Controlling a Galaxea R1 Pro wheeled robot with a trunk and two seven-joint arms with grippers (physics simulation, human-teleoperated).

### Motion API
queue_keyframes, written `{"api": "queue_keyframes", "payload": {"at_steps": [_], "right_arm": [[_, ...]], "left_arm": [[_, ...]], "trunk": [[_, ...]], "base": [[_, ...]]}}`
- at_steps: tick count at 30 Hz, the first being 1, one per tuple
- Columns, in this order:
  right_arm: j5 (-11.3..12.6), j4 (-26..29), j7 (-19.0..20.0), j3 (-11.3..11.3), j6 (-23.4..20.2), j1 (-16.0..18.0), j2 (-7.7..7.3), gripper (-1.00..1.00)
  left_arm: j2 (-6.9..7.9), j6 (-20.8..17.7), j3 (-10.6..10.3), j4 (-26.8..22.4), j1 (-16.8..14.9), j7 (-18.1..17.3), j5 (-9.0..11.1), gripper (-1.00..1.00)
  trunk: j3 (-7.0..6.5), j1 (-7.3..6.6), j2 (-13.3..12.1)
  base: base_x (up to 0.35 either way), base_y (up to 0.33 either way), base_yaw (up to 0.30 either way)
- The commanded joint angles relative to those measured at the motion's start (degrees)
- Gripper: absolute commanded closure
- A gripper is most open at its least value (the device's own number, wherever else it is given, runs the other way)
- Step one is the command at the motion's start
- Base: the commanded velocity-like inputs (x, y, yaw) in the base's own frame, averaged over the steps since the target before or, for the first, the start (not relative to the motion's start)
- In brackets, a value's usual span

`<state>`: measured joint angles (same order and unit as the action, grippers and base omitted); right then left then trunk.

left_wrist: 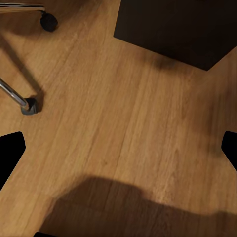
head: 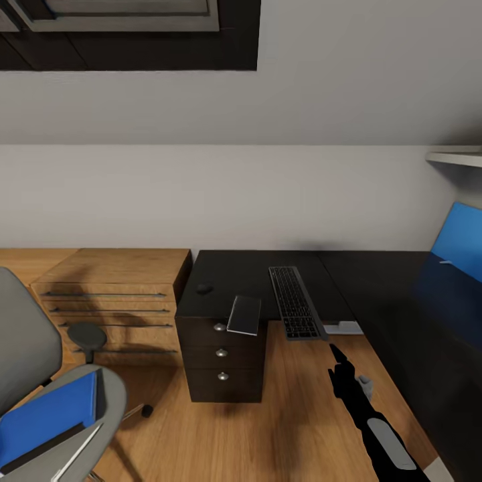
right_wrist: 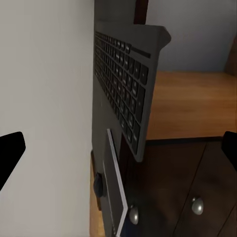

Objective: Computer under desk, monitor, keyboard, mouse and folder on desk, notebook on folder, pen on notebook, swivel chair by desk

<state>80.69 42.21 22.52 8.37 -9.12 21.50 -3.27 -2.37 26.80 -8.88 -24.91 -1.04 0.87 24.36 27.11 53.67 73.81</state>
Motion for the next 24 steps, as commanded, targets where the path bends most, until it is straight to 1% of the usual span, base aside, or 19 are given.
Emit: {"api": "queue_keyframes", "payload": {"at_steps": [1,15,22,24], "right_arm": [[0.6,-0.02,0.16,0.13,-0.56,0.04,0.02,-1.0],[0.53,0.08,0.31,-0.2,-0.64,0.04,0.01,-1.0],[0.45,0.97,0.49,-0.46,-0.85,0.04,0.08,-1.0],[0.45,1.26,0.53,-0.53,-1.03,0.04,0.09,-1.0]], "left_arm": [[0.04,0.27,-0.44,0.04,-0.04,0.09,0.6,-1.0],[0.0,0.27,-0.45,0.04,-0.04,0.09,0.6,-1.0],[0.0,0.27,-0.49,0.04,-0.04,0.09,0.6,-1.0],[0.0,0.27,-0.51,0.04,-0.05,0.09,0.6,-1.0]], "trunk": [[0.24,0.22,0.45],[2.75,3.3,6.06],[4.01,4.84,8.87],[4.01,4.84,8.87]], "base": [[0.0,0.0,0.0],[0.0,0.0,0.0],[0.0,0.0,0.0],[0.0,0.0,0.0]]}}
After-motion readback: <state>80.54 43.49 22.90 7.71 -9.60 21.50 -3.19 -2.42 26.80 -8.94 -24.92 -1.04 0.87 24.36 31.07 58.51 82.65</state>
